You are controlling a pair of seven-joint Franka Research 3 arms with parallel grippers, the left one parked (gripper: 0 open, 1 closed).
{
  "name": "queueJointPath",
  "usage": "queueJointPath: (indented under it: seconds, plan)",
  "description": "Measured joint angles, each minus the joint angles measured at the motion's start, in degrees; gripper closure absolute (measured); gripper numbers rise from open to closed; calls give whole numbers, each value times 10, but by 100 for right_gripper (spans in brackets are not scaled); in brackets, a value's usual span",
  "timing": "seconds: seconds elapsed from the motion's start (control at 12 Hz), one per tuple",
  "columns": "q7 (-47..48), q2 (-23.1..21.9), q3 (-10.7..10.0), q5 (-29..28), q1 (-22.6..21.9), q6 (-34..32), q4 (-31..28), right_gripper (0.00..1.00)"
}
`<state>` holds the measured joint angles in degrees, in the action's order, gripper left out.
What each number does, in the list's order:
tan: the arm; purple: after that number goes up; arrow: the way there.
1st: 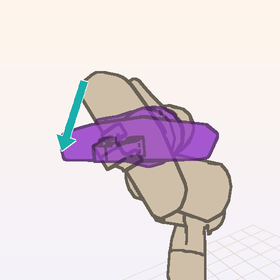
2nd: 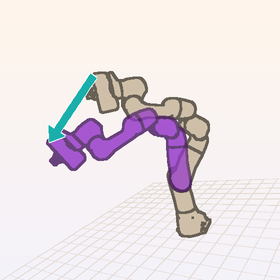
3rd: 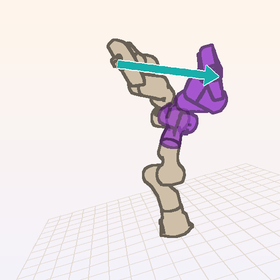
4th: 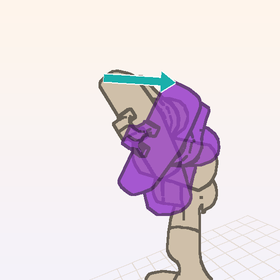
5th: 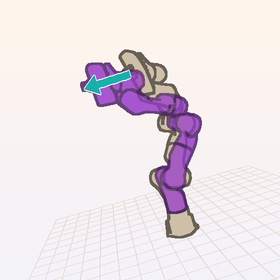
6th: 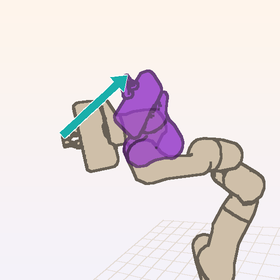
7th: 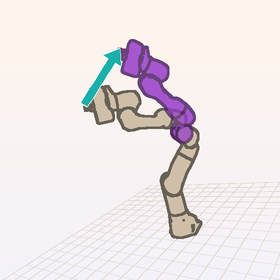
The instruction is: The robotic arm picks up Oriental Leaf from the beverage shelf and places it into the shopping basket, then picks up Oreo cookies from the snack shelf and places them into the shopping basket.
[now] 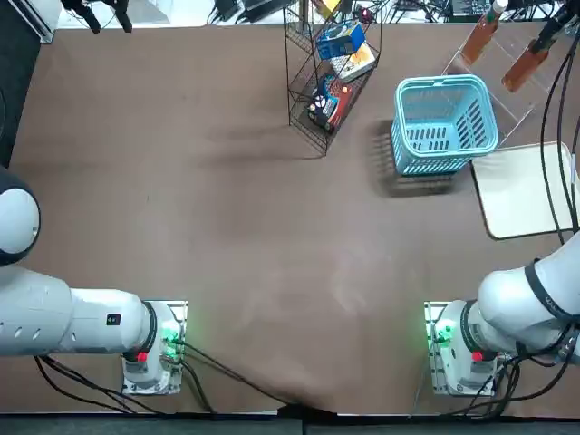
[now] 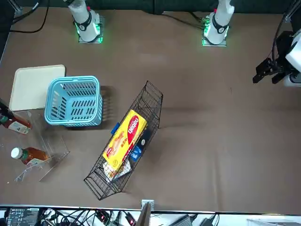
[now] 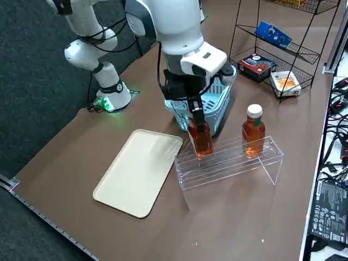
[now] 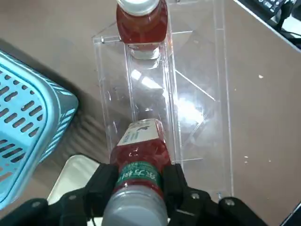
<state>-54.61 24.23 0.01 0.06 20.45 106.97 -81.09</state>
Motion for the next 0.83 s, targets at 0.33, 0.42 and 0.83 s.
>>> queueJointPath:
  seconds: [0.33,0.42,0.83]
  plan:
    - [0,-28,0,0,-1,-23,0,44]
    - [1,-33,0,0,-2,-30,0,44]
    - [82,-80,1,16,-36,-104,0,44]
